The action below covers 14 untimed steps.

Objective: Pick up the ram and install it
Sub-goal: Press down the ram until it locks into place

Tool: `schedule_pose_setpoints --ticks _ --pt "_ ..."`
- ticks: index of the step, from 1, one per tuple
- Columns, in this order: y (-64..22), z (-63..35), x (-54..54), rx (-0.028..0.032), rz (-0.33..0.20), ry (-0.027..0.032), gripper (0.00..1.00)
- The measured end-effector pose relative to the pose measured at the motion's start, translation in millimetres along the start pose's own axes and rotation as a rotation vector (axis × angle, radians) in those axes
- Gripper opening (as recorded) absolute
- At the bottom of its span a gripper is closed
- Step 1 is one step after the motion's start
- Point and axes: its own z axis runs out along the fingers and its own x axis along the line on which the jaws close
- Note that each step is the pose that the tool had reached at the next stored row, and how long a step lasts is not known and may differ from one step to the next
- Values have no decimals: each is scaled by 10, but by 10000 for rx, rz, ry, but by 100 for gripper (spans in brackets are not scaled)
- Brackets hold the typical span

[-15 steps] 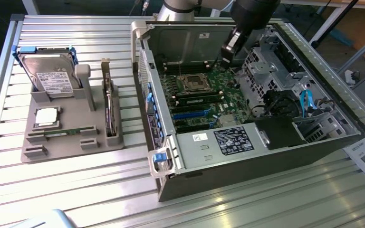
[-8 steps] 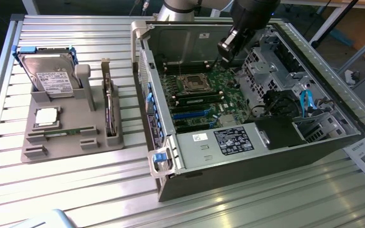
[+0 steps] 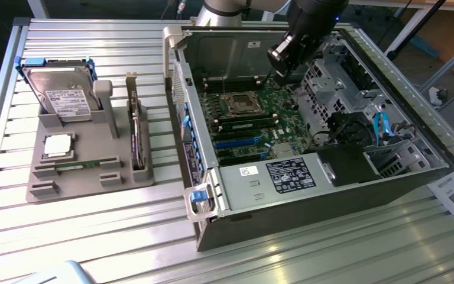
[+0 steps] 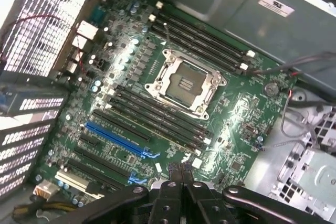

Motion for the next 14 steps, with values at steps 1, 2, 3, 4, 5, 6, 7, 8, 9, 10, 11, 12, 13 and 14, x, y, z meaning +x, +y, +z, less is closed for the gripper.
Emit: schedule_pose_setpoints --ticks 1,2,3,4,5,6,7,8,9,10,11,12,13,14 --pt "0 0 0 6 184 -4 10" --pt "0 0 0 12 392 -8 10" --pt "0 0 0 17 571 -11 10" --pt "0 0 0 23 780 -13 10" --pt "0 0 0 29 1013 -16 10" --pt "0 0 0 33 1190 -18 10" --pt "0 0 0 40 1451 -21 10" --pt "0 0 0 46 1681 -25 10" --pt "0 0 0 52 1893 -28 10" --pt "0 0 0 58 2144 -31 10" --pt "0 0 0 64 2372 -35 10" --pt "0 0 0 73 2664 -38 10" --pt "0 0 0 79 2904 -41 10" --pt "0 0 0 84 3125 -43 10"
